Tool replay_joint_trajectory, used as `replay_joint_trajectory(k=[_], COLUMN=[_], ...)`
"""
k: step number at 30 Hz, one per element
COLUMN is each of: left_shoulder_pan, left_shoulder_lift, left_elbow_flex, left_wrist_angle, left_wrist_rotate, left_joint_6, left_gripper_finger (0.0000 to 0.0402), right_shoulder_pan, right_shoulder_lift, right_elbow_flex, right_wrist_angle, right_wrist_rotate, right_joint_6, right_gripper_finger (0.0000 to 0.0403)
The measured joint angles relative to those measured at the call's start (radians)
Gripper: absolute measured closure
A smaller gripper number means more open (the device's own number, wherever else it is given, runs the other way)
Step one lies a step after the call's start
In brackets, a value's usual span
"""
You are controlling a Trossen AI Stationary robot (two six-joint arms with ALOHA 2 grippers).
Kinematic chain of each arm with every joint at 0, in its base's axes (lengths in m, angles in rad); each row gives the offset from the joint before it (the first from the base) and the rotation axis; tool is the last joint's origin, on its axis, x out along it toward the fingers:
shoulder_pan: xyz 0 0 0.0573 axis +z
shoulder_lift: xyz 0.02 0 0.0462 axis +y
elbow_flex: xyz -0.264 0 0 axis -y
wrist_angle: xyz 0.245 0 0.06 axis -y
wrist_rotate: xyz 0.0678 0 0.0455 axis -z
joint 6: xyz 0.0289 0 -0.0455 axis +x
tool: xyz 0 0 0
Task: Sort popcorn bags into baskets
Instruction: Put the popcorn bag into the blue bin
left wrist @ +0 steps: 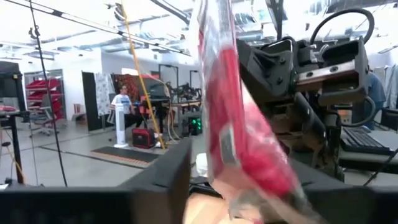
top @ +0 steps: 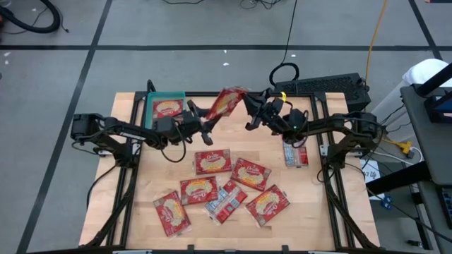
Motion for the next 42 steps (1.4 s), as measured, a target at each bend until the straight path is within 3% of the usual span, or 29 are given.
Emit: replay_joint_trajectory(k=[6,9,13,20,26,30,34,39,42], left_shoulder_pan=[-0.022,-0.023,-0.002,0.125,0.302,0.418,0.518,0.623,0.701], left_shoulder_lift=[-0.031,-0.067,-0.184,-0.483,-0.698,-0.745,-0.745,-0.745,-0.736], left_elbow_flex=[-0.010,-0.025,-0.033,-0.031,0.088,0.202,0.288,0.322,0.322], left_wrist_angle=[-0.019,-0.026,-0.179,-0.645,-1.215,-1.565,-1.848,-2.058,-2.095], left_wrist_rotate=[-0.004,-0.003,0.001,0.055,0.088,0.095,0.161,0.203,0.210], left_joint_6=[0.054,0.052,0.052,0.059,0.051,0.047,0.052,0.032,-0.018], left_gripper_finger=[0.0388,0.0389,0.0396,0.0397,0.0398,0.0398,0.0399,0.0396,0.0397], right_shoulder_pan=[0.000,0.000,0.000,-0.010,-0.014,-0.013,-0.012,-0.012,-0.013], right_shoulder_lift=[-0.001,-0.002,-0.004,-0.005,-0.005,-0.005,-0.005,-0.005,-0.005], right_elbow_flex=[0.001,0.001,0.001,0.000,-0.001,-0.001,-0.001,-0.002,-0.002], right_wrist_angle=[-0.038,-0.049,-0.091,-0.246,-0.459,-0.588,-0.675,-0.741,-0.767], right_wrist_rotate=[0.002,0.001,0.002,0.002,0.002,-0.002,-0.081,-0.182,-0.211], right_joint_6=[0.001,0.002,0.001,0.051,0.091,0.108,0.111,0.115,0.102], right_gripper_finger=[0.0396,0.0384,0.0353,0.0272,0.0229,0.0223,0.0226,0.0226,0.0226])
